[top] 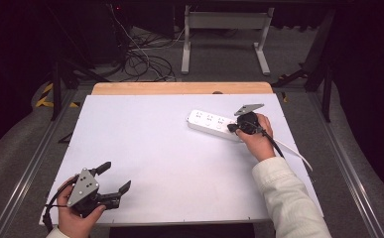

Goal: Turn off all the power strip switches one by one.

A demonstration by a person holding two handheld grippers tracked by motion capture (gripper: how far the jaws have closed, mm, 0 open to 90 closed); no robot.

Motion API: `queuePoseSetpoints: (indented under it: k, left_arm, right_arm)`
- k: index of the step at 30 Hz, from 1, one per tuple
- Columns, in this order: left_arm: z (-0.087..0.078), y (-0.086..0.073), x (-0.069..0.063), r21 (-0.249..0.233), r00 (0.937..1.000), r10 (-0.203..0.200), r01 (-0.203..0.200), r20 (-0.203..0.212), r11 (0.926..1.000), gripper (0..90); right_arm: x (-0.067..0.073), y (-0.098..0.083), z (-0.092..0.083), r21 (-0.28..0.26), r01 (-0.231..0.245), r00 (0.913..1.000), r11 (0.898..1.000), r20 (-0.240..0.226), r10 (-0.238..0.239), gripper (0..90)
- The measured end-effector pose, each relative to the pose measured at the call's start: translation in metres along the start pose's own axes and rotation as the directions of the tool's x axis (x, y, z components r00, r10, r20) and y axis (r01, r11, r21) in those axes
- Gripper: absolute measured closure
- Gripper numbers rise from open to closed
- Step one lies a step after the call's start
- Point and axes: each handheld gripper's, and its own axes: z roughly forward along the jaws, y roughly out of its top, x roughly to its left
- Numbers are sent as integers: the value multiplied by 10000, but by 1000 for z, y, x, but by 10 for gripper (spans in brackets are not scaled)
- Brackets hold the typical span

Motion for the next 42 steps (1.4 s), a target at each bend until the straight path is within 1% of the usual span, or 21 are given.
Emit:
queuePoseSetpoints:
  k: [6, 7, 11, 12, 19, 21, 22, 25, 30, 33, 36, 37, 38, 39, 40, 41, 42]
  left_arm:
    - [0, 0, 0, -6, 10000, 23, -23, 4, 10000, 156]
    - [0, 0, -1, -12, 10000, -53, 53, 29, 10000, 156]
    - [0, 0, -1, -18, 10000, -48, 48, 21, 10000, 156]
    - [0, 0, 0, -11, 10000, 27, -27, 2, 10000, 156]
    - [-1, 0, 0, -30, 10000, -2, 2, 36, 10000, 156]
    - [-1, 0, 0, -33, 10000, -7, 7, 35, 10000, 156]
    - [-1, 0, -1, -37, 10000, -19, 19, 34, 10000, 156]
    - [-1, 0, -1, -48, 10000, -21, 21, 44, 10000, 156]
    - [-1, 0, -1, -50, 10000, -14, 14, 60, 10000, 156]
    - [-1, 0, -1, -42, 10000, -18, 18, 66, 10000, 156]
    - [-1, 0, -1, -49, 10000, -34, 34, 75, 10000, 156]
    - [-2, 0, -1, -55, 10000, 4, -3, 77, 10000, 156]
    - [-2, 0, -1, -66, 10000, -54, 55, 67, 10000, 155]
    - [-2, 0, -1, -67, 10000, 21, -21, 38, 10000, 155]
    - [-2, 0, -1, -75, 10000, 15, -14, 61, 10000, 156]
    - [-2, 1, -1, -83, 10000, 8, -8, 53, 10000, 156]
    - [-2, 0, 0, -86, 10000, -1, 2, 39, 10000, 155]
  right_arm:
    - [1, -1, 1, 56, -64, 10000, 10000, 22, 64, 900]
    - [1, -1, 1, 60, -69, 10000, 10000, 27, 69, 900]
    - [0, -1, 1, 56, -228, 9997, 9997, 26, 227, 900]
    - [0, -1, 1, 55, -260, 9997, 9996, 33, 260, 900]
    - [1, -1, 1, 88, -367, 9993, 9993, 56, 366, 900]
    - [0, -1, 1, 47, -514, 9987, 9987, 50, 514, 900]
    - [0, -1, 1, 88, -577, 9983, 9983, 59, 577, 900]
    - [1, 0, 1, 129, -533, 9985, 9985, 88, 532, 900]
    - [0, 1, 2, 253, -733, 9973, 9970, 25, 733, 900]
    - [1, 3, 2, 389, -679, 9976, 9969, 131, 674, 900]
    - [2, 3, 3, 456, -751, 9971, 9961, 159, 744, 900]
    - [2, 3, 3, 445, -786, 9968, 9959, 170, 779, 900]
    - [2, 3, 3, 423, -809, 9966, 9958, 178, 802, 900]
    - [2, 3, 3, 408, -810, 9966, 9959, 208, 802, 900]
    - [2, 3, 3, 365, -825, 9964, 9959, 222, 817, 900]
    - [3, 4, 2, 385, -674, 9975, 9970, 235, 665, 900]
    - [3, 5, 0, 221, -655, 9974, 9976, 305, 648, 900]
